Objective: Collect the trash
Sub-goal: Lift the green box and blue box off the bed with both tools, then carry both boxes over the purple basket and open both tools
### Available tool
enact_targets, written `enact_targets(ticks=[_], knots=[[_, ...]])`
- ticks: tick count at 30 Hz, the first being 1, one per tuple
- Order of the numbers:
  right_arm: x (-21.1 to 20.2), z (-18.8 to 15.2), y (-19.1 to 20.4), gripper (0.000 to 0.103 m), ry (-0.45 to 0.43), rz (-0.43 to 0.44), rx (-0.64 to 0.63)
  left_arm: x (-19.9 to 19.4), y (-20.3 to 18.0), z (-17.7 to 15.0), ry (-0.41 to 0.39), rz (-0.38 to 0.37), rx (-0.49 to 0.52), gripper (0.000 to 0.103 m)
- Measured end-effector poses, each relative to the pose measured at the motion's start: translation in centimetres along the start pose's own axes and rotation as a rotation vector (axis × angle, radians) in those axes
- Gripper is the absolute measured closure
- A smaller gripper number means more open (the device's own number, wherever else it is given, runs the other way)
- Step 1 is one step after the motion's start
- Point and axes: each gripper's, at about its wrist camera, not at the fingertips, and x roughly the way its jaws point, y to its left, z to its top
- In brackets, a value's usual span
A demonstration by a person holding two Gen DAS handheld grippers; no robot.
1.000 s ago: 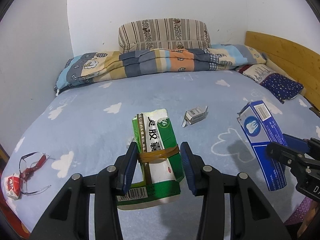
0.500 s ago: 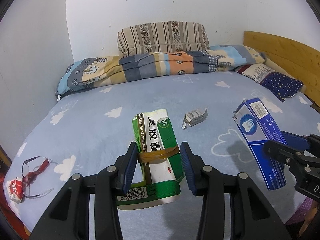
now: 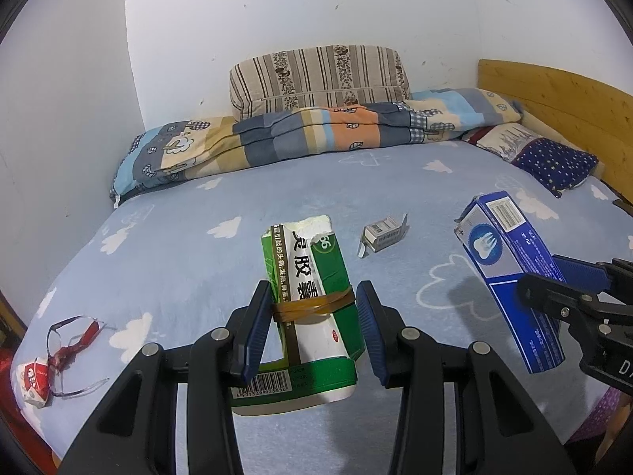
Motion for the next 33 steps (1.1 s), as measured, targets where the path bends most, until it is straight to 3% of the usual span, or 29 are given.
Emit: enact_targets(ticks=[6, 9, 14, 18, 20, 25, 33], knots=[[0.0, 0.0, 0.0, 0.051, -0.002, 0.001, 0.001, -0.2, -0.2, 0.2, -0.002, -0.011, 0.003, 0.061], [-0.2, 0.1, -0.1, 0.051, -0.007, -0.003, 0.011, -0.5, -0.3, 0.4, 0.000, -0.060, 0.003, 0.061], [-2.7, 0.4, -1.4, 0.051, -0.051, 0.017, 0.083, -1.9, -2.0, 0.6, -0.015, -0.210, 0.033, 0.061], [-6.3, -1.0, -3.6, 0.051, -0.067, 0.036, 0.165, -3.7, -4.5, 0.1, -0.039, -0.317, 0.107, 0.061], [-8.6, -1.9, -5.3, 0.051, -0.067, 0.043, 0.214, -4.7, -6.1, 0.1, -0.032, -0.407, 0.121, 0.061], [-15.9, -4.6, -10.3, 0.051, -0.113, -0.057, 0.297, -7.7, -11.7, -0.2, -0.004, -0.603, 0.199, 0.061], [-27.2, -12.3, -19.4, 0.051, -0.128, -0.302, 0.490, -12.4, -23.3, -1.2, 0.075, -0.880, 0.349, 0.061]])
